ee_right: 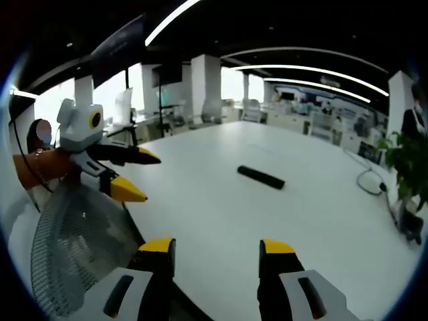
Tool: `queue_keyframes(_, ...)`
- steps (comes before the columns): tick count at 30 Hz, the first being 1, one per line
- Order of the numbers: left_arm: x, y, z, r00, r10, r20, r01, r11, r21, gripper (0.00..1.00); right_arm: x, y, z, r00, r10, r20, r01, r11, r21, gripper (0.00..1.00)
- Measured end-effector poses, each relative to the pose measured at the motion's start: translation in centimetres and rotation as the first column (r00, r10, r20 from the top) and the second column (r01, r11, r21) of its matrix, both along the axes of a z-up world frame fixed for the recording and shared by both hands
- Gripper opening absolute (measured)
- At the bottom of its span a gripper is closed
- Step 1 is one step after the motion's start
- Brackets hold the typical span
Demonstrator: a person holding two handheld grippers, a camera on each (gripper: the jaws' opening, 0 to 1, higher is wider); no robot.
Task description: Press the specified remote control buttons in sequence, fully releasing each button before pressing the next.
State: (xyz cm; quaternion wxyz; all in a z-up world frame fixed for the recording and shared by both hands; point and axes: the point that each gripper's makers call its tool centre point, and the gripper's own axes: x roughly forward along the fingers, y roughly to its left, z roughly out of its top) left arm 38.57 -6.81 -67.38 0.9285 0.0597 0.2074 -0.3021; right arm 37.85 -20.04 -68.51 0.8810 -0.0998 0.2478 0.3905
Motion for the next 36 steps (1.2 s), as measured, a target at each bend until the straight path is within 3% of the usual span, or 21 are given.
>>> queue_keyframes(36,0.48,0.51,-0.30,1.000,0.021,-0.021,-0.021,1.000,0.016,0.70,0.66,-0.20,-0.01,1.000,-0.016,-0.007,0.016,1.000,-0.005,0.46)
